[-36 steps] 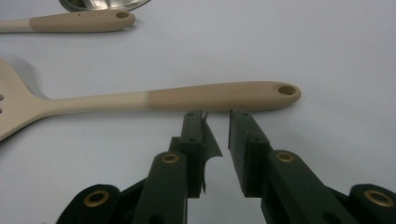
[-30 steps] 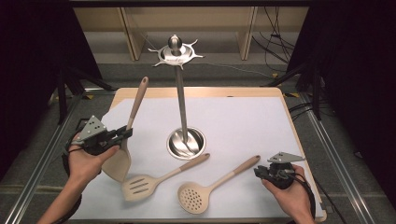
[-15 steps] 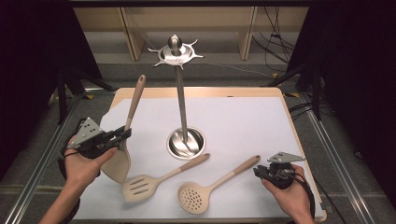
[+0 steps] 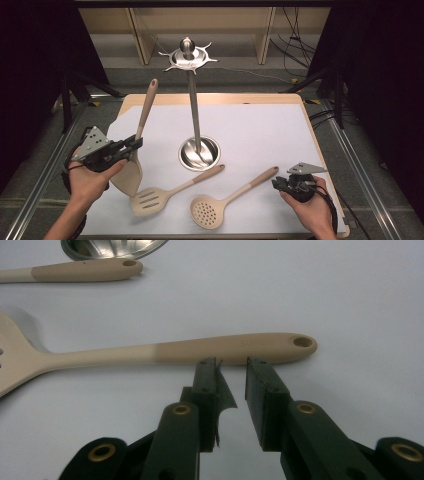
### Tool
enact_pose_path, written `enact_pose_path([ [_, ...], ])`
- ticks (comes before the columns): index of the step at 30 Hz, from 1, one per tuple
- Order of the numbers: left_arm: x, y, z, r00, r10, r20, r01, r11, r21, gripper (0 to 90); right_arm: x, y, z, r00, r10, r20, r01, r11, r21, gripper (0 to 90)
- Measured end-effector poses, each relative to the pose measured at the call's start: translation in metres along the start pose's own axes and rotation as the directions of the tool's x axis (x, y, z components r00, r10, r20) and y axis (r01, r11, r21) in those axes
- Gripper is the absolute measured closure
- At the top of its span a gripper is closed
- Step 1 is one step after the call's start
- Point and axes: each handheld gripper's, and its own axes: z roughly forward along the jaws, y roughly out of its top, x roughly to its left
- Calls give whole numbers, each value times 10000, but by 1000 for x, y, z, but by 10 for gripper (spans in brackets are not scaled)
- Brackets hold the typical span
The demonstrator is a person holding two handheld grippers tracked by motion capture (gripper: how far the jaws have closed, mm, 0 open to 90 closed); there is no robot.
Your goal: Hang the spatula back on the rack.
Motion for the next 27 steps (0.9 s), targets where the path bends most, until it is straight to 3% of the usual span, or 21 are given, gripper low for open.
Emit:
enact_pose_path([
  [22,-16,12,-8,9993,246,277,-233,9987,-452,782,0,0,0,10000,-25,19,25,10000,19,754],
  [23,-15,12,-7,9982,468,386,-442,9969,-644,782,0,0,0,10000,-41,37,41,10000,-8,754],
  [27,-16,13,-8,9977,549,409,-519,9962,-706,782,-1,0,0,10000,-28,36,28,10000,23,754],
])
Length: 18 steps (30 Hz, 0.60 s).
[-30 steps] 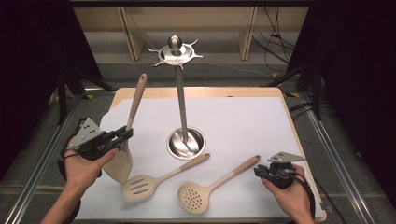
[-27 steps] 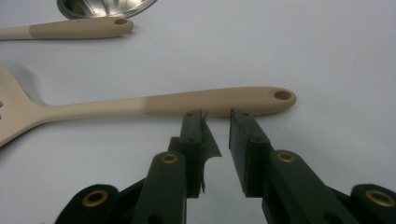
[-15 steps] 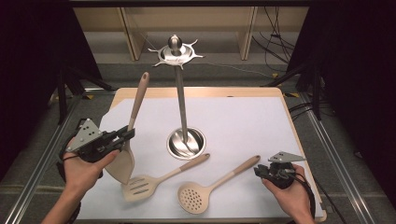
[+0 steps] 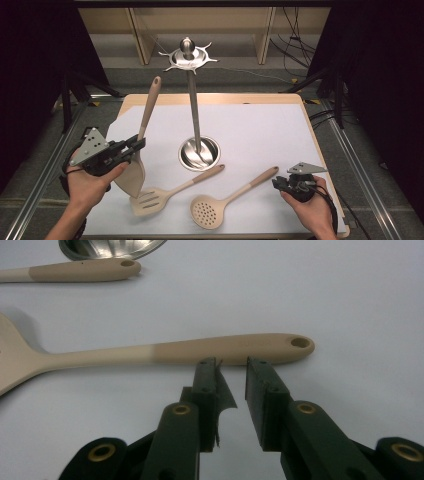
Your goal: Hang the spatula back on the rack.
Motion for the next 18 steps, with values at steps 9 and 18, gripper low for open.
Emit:
enact_pose_path([
  [9,-4,3,0,9999,29,114,-28,10000,-57,782,0,0,0,10000,-27,15,27,10000,3,754],
  [18,-7,5,-2,9998,47,202,-44,9999,-143,782,0,0,0,10000,-42,27,42,10000,15,755],
])
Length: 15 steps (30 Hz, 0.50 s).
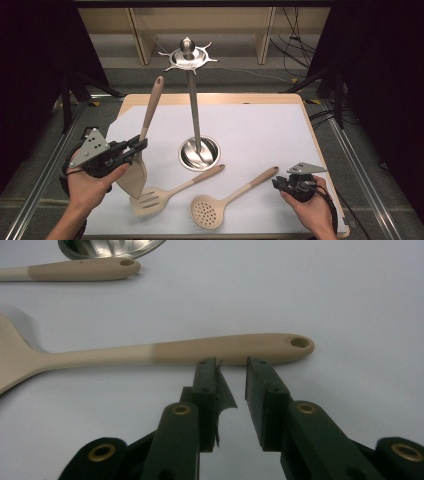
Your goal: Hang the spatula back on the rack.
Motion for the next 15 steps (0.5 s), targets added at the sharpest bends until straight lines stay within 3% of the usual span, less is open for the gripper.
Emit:
enact_pose_path([
  [7,0,1,-1,10000,-8,22,8,10000,-56,782,0,0,0,10000,-46,52,46,10000,26,755],
  [9,0,2,-1,10000,7,18,-7,10000,-60,782,-3,-1,4,9981,-600,-130,596,9978,-305,754],
  [11,-1,3,-1,10000,-18,27,18,9999,-100,782,-1,-1,1,9996,-272,29,273,9996,-41,755],
  [13,-1,3,-2,10000,7,32,-7,10000,-82,782,-1,0,1,9995,-306,54,306,9995,-71,755],
  [15,-1,5,-2,10000,-5,86,6,9998,-176,782,2,0,0,9999,156,-43,-156,9999,21,755],
])
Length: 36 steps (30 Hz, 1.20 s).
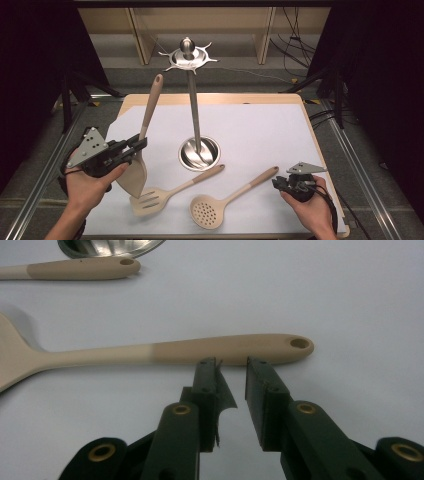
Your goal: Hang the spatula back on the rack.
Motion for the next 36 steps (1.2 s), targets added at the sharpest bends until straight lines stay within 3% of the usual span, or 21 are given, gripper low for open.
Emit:
enact_pose_path([
  [2,-1,1,-2,9999,-149,-81,150,9999,75,782,-1,0,1,10000,-47,-70,47,10000,-14,755],
  [3,-1,1,-1,9999,-139,-73,139,9999,61,782,-3,0,2,9992,-399,17,399,9989,-228,755],
  [4,-1,1,-1,9999,-139,-73,139,9999,61,782,-3,0,2,9992,-399,17,399,9989,-228,755],
  [5,0,2,-1,10000,4,9,-4,10000,-62,782,-1,0,1,10000,1,-87,-1,10000,21,755],
  [6,0,2,0,10000,8,29,-8,10000,-62,782,0,0,0,10000,60,-66,-59,10000,60,755],
  [10,-1,5,0,10000,12,20,-12,9999,-107,782,-1,0,0,9997,-222,93,222,9997,-34,755],
  [12,-2,5,0,9997,-223,81,223,9997,-35,782,-1,0,0,9998,-203,74,203,9998,-28,755],
  [15,-2,8,-1,10000,-94,7,94,9999,-128,782,0,0,-1,10000,27,37,-27,9999,102,755],
  [19,-1,10,0,10000,-64,8,64,9999,-134,782,-2,1,0,9998,-196,45,196,9998,6,755],
  [20,-1,10,1,9998,-160,97,161,9998,-101,782,0,0,-1,10000,33,10,-33,10000,81,756],
  [21,1,10,1,9999,106,131,-106,9999,-15,782,0,0,-1,10000,39,5,-39,10000,61,756],
  [22,1,10,1,9999,101,122,-101,9999,-21,782,0,0,-1,10000,40,-19,-40,10000,91,756],
  [27,1,13,3,9999,5,106,-4,10000,-74,781,-3,1,1,9988,-487,-1,487,9986,-180,756],
  [28,1,13,3,9999,5,106,-4,10000,-74,782,-3,1,1,9988,-487,-1,487,9986,-180,756],
  [29,1,13,3,9999,10,107,-10,10000,-57,782,-1,1,0,9999,-145,24,145,9999,-22,757],
  [30,1,13,4,9999,8,117,-7,10000,-73,782,-1,1,0,9999,-145,24,145,9999,-22,757],
  [31,2,14,5,9999,12,111,-12,10000,-70,782,-3,1,1,9989,-471,2,471,9987,-183,757],
  [33,2,14,6,9999,-52,106,52,10000,-35,782,-1,1,-1,9998,-183,120,183,9998,8,757],
  [36,3,14,8,9999,-24,119,24,10000,78,782,-1,1,-1,9998,-153,107,153,9999,2,757],
])
